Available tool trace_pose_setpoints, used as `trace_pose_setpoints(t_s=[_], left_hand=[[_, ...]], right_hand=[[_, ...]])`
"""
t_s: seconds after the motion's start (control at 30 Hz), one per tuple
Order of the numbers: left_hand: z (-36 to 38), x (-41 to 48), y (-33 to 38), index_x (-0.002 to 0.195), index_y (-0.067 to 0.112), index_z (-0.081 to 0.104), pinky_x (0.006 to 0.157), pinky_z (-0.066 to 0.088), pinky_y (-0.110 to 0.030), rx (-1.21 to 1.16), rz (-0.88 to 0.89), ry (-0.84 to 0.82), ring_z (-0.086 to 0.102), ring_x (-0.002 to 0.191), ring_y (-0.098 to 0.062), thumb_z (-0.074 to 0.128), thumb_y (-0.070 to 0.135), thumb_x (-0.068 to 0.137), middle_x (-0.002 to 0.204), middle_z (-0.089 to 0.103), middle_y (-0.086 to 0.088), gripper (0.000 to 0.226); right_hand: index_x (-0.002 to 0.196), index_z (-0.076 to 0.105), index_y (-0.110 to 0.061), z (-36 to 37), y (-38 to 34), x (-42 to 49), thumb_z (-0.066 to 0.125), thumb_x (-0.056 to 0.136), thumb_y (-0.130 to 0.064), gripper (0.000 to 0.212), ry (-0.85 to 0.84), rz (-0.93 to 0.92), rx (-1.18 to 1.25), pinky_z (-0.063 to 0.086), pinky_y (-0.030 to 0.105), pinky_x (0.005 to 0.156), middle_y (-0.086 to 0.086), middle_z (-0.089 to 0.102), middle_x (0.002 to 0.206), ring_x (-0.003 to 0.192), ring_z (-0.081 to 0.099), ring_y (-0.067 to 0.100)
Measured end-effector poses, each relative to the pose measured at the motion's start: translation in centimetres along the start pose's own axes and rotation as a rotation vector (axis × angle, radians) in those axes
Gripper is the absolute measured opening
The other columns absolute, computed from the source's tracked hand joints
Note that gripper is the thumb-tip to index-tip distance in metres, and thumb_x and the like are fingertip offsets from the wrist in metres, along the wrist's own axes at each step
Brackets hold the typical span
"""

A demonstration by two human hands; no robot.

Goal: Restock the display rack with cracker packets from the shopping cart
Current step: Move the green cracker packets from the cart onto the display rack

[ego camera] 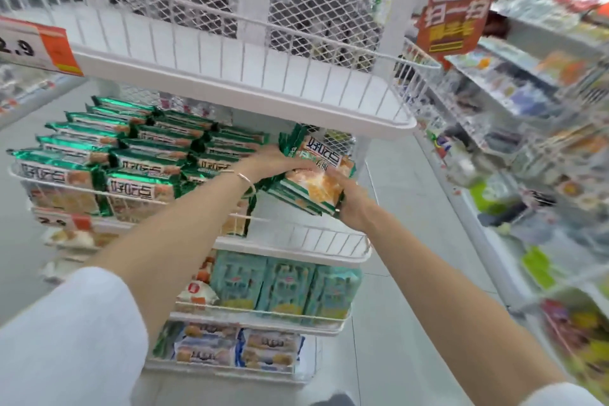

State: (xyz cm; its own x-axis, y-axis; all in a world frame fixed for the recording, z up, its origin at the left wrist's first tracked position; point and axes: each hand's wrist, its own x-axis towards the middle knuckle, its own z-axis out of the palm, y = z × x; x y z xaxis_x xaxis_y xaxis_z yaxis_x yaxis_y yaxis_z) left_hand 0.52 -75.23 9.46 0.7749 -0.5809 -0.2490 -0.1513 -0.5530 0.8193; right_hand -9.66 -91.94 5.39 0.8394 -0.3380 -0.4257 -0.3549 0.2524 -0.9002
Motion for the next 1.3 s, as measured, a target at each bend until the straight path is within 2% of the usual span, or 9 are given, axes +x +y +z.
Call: trace_pose_setpoints(t_s=[0.17, 0.33, 0.53, 0.73, 0.9, 1.0, 1.13, 1.23, 1.3], left_hand=[[0.7, 6.0, -1.8, 0.159, 0.01, 0.002, 0.123, 0.023, -0.039, 0.288, -0.006, 0.048, 0.022, 0.151, -0.029, 0.09, 0.054, 0.062, 0.166, 0.015, -0.011, 0.138], [2.1, 10.9, -4.0, 0.146, 0.017, 0.036, 0.107, 0.044, -0.048, 0.698, 0.059, 0.103, 0.058, 0.119, -0.03, 0.087, 0.072, 0.047, 0.136, 0.059, -0.009, 0.125], [1.7, 14.5, -6.9, 0.16, 0.032, 0.013, 0.12, 0.002, -0.064, 0.983, 0.001, 0.242, 0.004, 0.155, -0.034, 0.066, 0.086, 0.062, 0.168, 0.006, -0.012, 0.124], [1.4, 16.6, -8.4, 0.161, 0.024, 0.01, 0.121, 0.011, -0.062, 1.043, -0.019, 0.396, 0.013, 0.154, -0.032, 0.058, 0.08, 0.076, 0.167, 0.014, -0.01, 0.112], [1.0, 17.2, -8.8, 0.16, 0.024, 0.002, 0.119, 0.015, -0.063, 1.008, -0.049, 0.331, 0.013, 0.153, -0.032, 0.073, 0.086, 0.054, 0.167, 0.011, -0.01, 0.142], [1.4, 17.5, -9.2, 0.159, 0.023, 0.007, 0.118, 0.02, -0.062, 1.028, -0.047, 0.397, 0.021, 0.151, -0.032, 0.072, 0.089, 0.05, 0.165, 0.019, -0.01, 0.143], [2.0, 17.8, -9.5, 0.158, 0.019, 0.013, 0.118, 0.023, -0.06, 1.035, -0.044, 0.474, 0.026, 0.149, -0.031, 0.067, 0.091, 0.054, 0.164, 0.023, -0.008, 0.138], [2.0, 17.8, -9.6, 0.159, 0.019, 0.005, 0.118, 0.024, -0.06, 1.029, -0.038, 0.492, 0.026, 0.148, -0.031, 0.068, 0.089, 0.054, 0.163, 0.025, -0.01, 0.141], [2.0, 17.8, -9.6, 0.159, 0.027, -0.004, 0.117, 0.023, -0.062, 1.018, -0.023, 0.477, 0.025, 0.149, -0.033, 0.07, 0.088, 0.054, 0.163, 0.024, -0.011, 0.142]], right_hand=[[0.114, 0.064, -0.011, -2.1, 1.7, 5.7, 0.074, 0.087, -0.013, 0.029, -0.019, -0.074, -0.15, 0.053, 0.026, 0.066, 0.003, 0.071, 0.101, 0.084, 0.067, 0.016], [0.105, 0.074, -0.015, -2.7, 4.5, 11.7, 0.079, 0.076, 0.001, 0.034, -0.006, -0.239, -0.389, 0.061, 0.03, 0.074, -0.001, 0.077, 0.103, 0.097, 0.072, 0.019], [0.095, 0.058, -0.019, -1.7, 4.3, 15.4, 0.08, 0.075, 0.004, 0.039, -0.02, -0.23, -0.38, 0.058, 0.037, 0.084, -0.006, 0.07, 0.091, 0.084, 0.067, 0.01], [0.13, 0.044, -0.012, -1.2, 4.6, 19.3, 0.092, 0.066, -0.033, 0.084, 0.102, -0.299, -0.444, 0.056, 0.044, 0.091, 0.003, 0.065, 0.118, 0.105, 0.064, 0.024], [0.135, 0.038, -0.019, -1.5, 5.1, 20.0, 0.09, 0.069, -0.035, 0.085, 0.028, -0.412, -0.584, 0.054, 0.036, 0.083, -0.001, 0.063, 0.123, 0.107, 0.062, 0.021], [0.141, 0.033, -0.027, -2.2, 5.9, 19.8, 0.091, 0.062, -0.036, 0.099, -0.089, -0.432, -0.769, 0.053, 0.038, 0.092, -0.01, 0.059, 0.129, 0.112, 0.059, 0.014], [0.144, 0.033, -0.02, -2.3, 5.4, 20.6, 0.09, 0.071, -0.026, 0.093, 0.026, -0.443, -0.771, 0.048, 0.028, 0.081, -0.004, 0.062, 0.125, 0.109, 0.061, 0.019], [0.155, 0.015, -0.024, -1.9, 5.7, 20.4, 0.093, 0.062, -0.033, 0.122, 0.075, -0.523, -0.719, 0.048, 0.038, 0.099, -0.003, 0.049, 0.146, 0.128, 0.052, 0.022], [0.158, -0.001, -0.022, -2.0, 6.0, 20.0, 0.092, 0.059, -0.044, 0.138, 0.198, -0.686, -0.885, 0.028, 0.045, 0.117, 0.003, 0.018, 0.164, 0.147, 0.026, 0.023]])
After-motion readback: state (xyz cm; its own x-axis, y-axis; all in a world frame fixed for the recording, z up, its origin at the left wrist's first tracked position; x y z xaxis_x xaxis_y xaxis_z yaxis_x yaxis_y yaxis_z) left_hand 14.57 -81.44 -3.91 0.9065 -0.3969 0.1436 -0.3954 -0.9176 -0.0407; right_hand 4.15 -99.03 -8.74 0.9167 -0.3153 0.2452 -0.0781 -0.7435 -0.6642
